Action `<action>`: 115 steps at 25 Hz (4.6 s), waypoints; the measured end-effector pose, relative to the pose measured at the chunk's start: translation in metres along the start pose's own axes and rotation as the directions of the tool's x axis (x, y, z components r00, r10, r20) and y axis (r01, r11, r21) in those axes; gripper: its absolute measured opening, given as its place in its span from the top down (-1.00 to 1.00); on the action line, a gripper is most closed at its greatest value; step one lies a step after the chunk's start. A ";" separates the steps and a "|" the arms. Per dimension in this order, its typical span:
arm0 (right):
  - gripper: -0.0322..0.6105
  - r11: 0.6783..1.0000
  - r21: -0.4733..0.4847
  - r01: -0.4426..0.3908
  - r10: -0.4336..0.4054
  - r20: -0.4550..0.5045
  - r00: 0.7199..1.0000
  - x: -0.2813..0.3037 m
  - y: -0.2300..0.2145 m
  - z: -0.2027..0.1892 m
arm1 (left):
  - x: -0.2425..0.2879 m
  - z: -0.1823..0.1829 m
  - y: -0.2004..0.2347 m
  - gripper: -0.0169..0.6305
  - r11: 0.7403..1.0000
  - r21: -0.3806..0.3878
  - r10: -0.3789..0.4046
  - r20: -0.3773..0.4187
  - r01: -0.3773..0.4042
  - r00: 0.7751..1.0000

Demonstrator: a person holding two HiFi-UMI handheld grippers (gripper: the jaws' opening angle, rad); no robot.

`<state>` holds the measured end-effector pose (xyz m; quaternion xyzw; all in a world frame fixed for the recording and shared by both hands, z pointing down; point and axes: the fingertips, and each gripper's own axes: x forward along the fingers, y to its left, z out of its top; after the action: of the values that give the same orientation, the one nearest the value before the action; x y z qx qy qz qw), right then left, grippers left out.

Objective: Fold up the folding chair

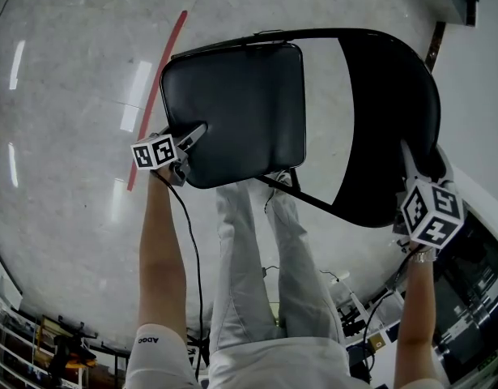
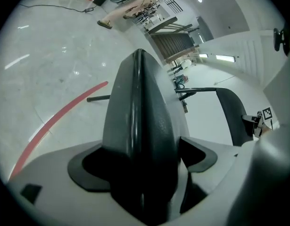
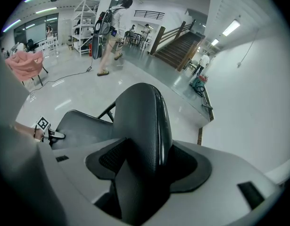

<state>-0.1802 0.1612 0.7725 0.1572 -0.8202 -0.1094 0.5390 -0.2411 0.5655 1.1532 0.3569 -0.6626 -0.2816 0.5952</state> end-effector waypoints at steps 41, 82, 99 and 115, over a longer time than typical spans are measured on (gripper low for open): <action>0.11 0.926 0.227 -0.301 0.301 0.034 0.953 0.123 -0.262 -0.090 | 0.071 -0.018 -0.219 -0.45 0.933 0.094 0.351 -0.020 -0.348 0.936; 0.13 0.932 0.301 -0.205 0.195 0.064 0.979 -0.050 -0.303 -0.056 | 0.138 -0.050 -0.479 0.05 0.836 0.240 0.520 -0.055 -0.494 0.852; 0.13 0.854 0.378 -0.357 0.333 0.130 0.934 -0.113 -0.267 -0.022 | 0.174 -0.078 -0.545 0.07 0.801 0.375 0.546 -0.140 -0.466 0.826; 0.13 0.840 0.383 -0.383 0.352 0.151 0.924 -0.133 -0.250 -0.005 | 0.225 -0.100 -0.589 0.07 0.787 0.493 0.515 -0.195 -0.371 0.835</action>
<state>-0.0916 -0.0203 0.5739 0.1011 -0.8591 0.1627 0.4747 -0.0688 0.0430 0.8286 0.3532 -0.6688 0.0847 0.6486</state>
